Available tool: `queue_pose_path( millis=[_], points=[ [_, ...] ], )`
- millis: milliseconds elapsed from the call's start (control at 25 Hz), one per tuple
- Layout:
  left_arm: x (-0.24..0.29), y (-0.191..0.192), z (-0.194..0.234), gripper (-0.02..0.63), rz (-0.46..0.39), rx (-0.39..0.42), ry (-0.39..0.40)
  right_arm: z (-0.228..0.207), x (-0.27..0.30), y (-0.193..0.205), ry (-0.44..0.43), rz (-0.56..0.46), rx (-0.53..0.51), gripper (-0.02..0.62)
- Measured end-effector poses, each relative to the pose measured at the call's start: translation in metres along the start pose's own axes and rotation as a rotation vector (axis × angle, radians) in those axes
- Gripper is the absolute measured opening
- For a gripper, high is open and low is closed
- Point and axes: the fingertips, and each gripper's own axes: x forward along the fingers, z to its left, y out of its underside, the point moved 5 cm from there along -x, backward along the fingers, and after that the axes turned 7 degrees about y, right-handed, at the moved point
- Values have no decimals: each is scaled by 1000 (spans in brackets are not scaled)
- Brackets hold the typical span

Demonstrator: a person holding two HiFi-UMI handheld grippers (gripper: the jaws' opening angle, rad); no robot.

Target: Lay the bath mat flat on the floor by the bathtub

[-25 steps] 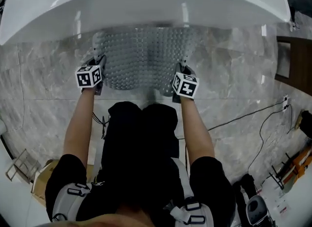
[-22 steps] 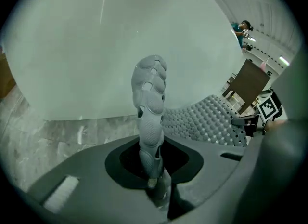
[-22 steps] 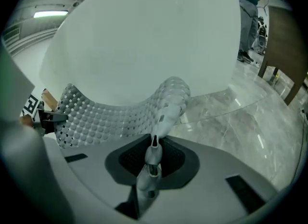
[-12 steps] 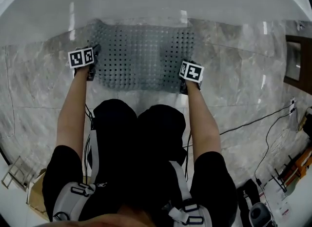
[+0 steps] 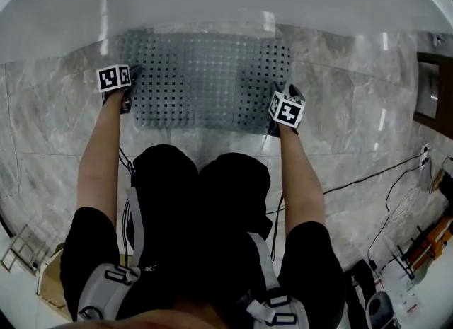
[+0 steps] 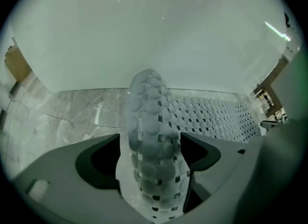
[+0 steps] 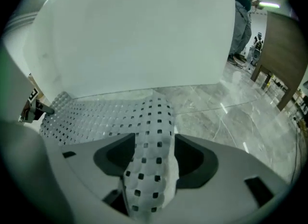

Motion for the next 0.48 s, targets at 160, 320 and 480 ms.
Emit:
queue_pose_path(
  millis=[160,320,480],
  points=[
    [-23,-4,1,379,-87,46,-39,13,-22,-29,-60,-107,15,245],
    [-67,-9,-22,319,-163,64,22,25,-65,-62,-92,-204,41,93],
    [-149,-30,-64,5,-277,131,54,41,-144,-109,-119,-311,23,8]
  ],
)
